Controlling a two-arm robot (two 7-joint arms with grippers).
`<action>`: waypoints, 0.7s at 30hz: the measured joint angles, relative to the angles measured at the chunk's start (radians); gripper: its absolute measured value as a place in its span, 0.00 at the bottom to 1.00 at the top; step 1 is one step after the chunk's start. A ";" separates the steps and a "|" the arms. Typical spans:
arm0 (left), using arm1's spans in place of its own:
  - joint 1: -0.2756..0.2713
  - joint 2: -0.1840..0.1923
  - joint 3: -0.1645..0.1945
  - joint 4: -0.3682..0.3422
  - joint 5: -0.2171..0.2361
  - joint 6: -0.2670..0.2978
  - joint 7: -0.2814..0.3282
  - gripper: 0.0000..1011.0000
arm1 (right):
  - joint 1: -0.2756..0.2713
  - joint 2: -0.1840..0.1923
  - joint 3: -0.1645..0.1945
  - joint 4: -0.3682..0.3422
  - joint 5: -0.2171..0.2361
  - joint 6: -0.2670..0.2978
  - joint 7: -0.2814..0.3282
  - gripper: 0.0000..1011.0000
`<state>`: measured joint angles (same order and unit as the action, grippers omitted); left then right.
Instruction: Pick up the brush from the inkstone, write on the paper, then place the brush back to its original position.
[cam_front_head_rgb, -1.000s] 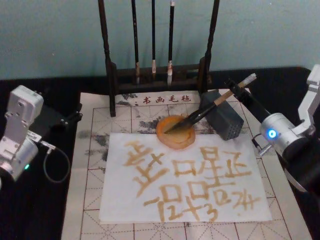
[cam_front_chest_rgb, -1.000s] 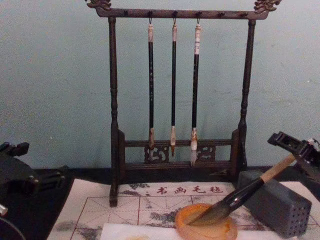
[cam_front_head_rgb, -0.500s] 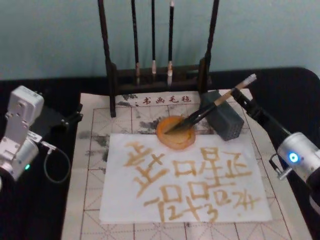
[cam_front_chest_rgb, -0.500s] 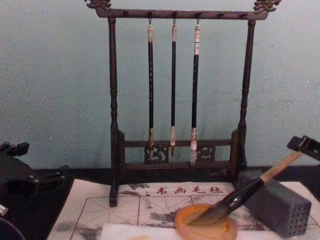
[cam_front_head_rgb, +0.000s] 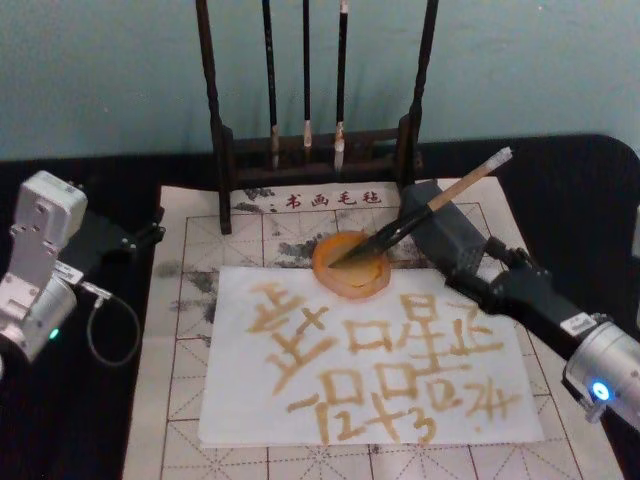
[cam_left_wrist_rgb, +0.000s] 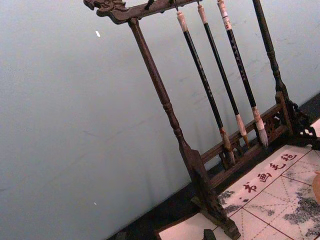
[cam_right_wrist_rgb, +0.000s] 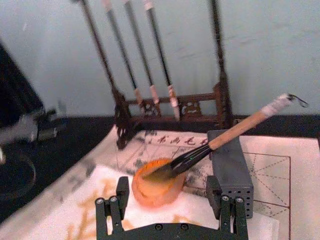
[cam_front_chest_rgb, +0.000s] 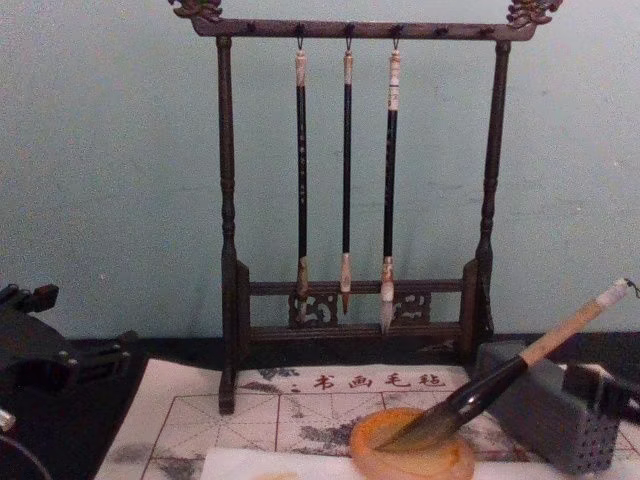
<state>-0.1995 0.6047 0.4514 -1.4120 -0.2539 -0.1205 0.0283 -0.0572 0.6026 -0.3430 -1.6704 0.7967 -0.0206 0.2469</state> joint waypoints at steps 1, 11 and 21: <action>0.000 0.000 0.000 0.000 0.000 0.000 0.000 0.99 | -0.001 0.007 -0.005 -0.001 -0.023 -0.005 0.003 0.99; 0.000 0.000 0.000 0.000 0.000 0.000 0.000 0.99 | -0.003 0.058 -0.057 -0.002 -0.241 -0.046 0.017 0.99; 0.000 0.000 0.000 0.000 0.000 0.000 0.000 0.99 | 0.007 0.035 -0.061 0.022 -0.312 -0.055 0.006 0.99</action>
<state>-0.1995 0.6047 0.4514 -1.4119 -0.2539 -0.1205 0.0283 -0.0500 0.6376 -0.4044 -1.6486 0.4849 -0.0753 0.2525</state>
